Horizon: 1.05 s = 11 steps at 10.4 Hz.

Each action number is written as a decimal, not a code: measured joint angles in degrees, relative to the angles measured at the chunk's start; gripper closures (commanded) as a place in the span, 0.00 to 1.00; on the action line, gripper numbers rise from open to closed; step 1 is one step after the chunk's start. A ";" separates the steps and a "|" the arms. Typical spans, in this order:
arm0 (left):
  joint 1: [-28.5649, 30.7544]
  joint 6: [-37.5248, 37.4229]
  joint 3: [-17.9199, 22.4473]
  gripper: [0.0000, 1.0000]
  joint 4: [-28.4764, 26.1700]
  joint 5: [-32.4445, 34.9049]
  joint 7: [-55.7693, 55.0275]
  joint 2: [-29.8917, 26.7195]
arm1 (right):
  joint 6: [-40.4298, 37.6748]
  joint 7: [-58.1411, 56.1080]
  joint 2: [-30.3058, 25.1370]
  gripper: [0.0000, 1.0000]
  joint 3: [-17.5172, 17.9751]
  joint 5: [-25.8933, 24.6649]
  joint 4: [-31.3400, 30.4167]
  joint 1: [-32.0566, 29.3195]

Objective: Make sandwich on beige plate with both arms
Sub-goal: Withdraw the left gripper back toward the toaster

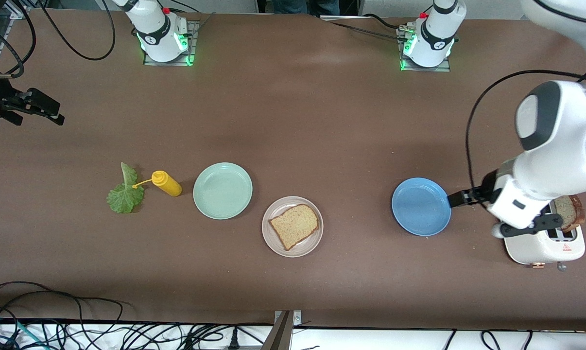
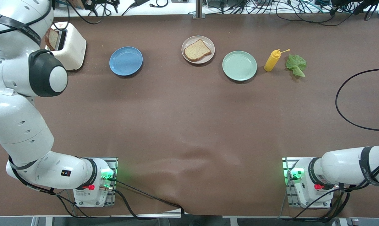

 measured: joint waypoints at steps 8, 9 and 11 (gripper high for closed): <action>4.82 -4.17 -0.01 0.00 -2.92 0.01 10.88 -3.46 | 0.00 0.00 0.00 0.00 -0.01 0.00 0.03 -0.02; 5.04 -4.16 -0.01 0.00 -3.64 0.01 11.10 -4.09 | 0.00 0.00 0.01 0.00 -0.01 0.00 0.03 -0.02; 5.08 -4.15 -0.01 0.00 -4.04 0.01 11.22 -4.64 | 0.00 0.03 0.19 0.00 -0.01 0.00 0.03 -0.01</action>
